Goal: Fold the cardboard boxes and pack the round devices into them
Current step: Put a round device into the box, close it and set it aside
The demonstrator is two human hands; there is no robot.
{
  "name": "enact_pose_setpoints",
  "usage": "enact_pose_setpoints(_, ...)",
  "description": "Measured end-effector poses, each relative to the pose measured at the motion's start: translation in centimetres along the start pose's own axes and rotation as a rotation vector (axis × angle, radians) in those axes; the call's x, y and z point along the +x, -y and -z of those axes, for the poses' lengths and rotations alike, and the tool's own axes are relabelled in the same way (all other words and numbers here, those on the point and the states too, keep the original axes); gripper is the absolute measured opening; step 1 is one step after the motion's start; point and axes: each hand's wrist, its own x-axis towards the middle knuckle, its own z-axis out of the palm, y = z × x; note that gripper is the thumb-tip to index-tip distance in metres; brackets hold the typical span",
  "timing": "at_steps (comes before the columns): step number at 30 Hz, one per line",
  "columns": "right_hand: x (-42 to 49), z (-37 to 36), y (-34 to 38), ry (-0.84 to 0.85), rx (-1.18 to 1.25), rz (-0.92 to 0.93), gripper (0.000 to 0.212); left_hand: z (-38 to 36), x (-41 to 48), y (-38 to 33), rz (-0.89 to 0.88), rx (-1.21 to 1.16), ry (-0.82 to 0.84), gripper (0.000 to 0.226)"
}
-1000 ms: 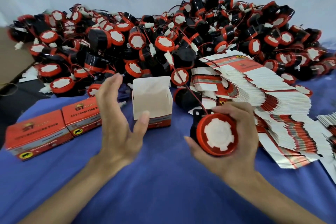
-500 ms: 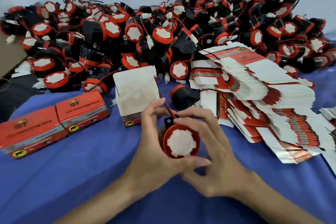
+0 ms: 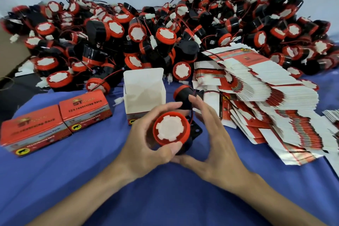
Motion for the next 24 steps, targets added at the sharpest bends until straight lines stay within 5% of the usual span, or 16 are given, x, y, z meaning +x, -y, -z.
enact_pose_setpoints(3,0.0,-0.3,0.3,-0.031,-0.056,0.034,0.098,-0.2,-0.1,0.0,0.037,-0.115,0.014,0.067)
enact_pose_setpoints(7,-0.2,-0.6,0.4,-0.089,-0.018,0.12,0.076,-0.8,-0.1,-0.2,0.13,-0.142,-0.071,0.099)
enact_pose_setpoints(12,0.1,-0.1,0.2,-0.197,-0.037,0.202,0.078,-0.5,0.6,0.5,0.203,-0.319,-0.189,0.106)
enact_pose_setpoints(17,0.3,0.1,0.0,-0.259,-0.066,0.303,0.074,0.2,0.8,0.1,0.274,-0.619,-0.048,0.084)
enact_pose_setpoints(24,0.2,0.4,-0.4,-0.26,-0.169,0.399,0.056,-0.1,0.7,-0.4,0.352,-0.738,0.021,0.068)
